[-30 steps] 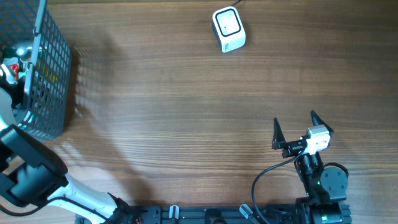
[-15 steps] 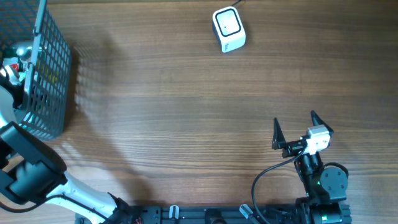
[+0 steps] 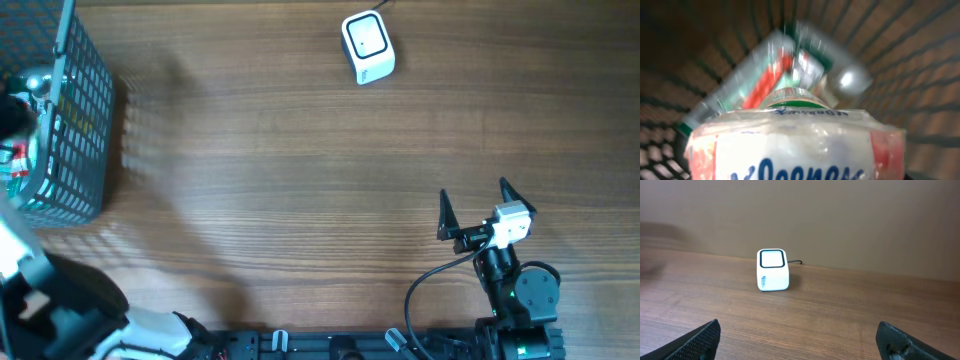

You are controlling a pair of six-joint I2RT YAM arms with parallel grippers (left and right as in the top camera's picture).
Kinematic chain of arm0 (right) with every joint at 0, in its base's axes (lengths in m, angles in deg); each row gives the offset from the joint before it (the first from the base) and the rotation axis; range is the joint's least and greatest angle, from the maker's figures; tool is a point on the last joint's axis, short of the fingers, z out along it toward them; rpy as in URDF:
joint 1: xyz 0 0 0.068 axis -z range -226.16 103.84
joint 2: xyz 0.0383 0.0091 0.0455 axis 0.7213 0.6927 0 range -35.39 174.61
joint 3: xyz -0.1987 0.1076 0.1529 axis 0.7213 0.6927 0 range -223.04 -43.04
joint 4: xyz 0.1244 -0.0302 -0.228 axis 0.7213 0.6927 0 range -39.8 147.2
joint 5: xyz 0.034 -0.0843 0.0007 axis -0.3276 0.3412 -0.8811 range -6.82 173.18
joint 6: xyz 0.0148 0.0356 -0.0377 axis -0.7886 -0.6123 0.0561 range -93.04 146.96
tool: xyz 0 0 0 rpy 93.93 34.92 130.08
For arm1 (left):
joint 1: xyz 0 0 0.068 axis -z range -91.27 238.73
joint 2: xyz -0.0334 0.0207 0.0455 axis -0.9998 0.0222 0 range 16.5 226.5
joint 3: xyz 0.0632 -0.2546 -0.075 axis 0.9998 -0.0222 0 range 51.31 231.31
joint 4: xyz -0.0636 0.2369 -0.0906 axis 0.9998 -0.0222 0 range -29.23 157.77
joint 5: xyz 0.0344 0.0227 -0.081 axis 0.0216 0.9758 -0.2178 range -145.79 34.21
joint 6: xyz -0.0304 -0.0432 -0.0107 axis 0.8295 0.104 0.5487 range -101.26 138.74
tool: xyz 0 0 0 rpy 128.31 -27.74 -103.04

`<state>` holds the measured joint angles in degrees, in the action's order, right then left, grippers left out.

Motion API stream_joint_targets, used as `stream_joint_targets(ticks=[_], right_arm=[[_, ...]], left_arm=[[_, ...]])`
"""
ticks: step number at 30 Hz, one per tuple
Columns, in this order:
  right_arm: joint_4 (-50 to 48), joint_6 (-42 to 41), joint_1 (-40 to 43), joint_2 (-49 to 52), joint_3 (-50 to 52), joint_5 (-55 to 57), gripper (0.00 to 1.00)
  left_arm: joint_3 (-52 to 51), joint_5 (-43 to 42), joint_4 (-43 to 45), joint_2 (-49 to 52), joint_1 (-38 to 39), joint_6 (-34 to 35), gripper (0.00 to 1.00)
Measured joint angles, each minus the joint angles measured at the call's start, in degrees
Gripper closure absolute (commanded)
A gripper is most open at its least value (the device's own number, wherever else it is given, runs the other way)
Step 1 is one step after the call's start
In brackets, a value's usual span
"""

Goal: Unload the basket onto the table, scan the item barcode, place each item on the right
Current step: 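Grasp the Kleenex pack with the left gripper and lift it out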

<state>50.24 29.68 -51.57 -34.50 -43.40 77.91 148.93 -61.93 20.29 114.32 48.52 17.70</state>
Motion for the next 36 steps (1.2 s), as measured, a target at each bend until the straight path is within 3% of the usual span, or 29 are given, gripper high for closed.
stream_joint_targets(ticks=[7,13,24,36], right_arm=[[0.00,0.00,0.00,0.00,0.00,0.02,0.00],[0.00,0.00,0.00,0.00,0.00,0.00,0.00],[0.00,0.00,0.00,0.00,0.00,0.00,0.00],[0.00,0.00,0.00,0.00,0.00,0.02,0.00]], left_arm=[[9.40,-0.52,0.17,-7.37,0.02,1.22,0.58],[10.62,-2.49,-1.77,-14.75,3.76,2.29,0.58],[10.62,-3.72,-18.05,-17.16,27.43,3.06,0.58],[3.93,-0.66,-22.99,-15.65,51.19,7.56,0.59]])
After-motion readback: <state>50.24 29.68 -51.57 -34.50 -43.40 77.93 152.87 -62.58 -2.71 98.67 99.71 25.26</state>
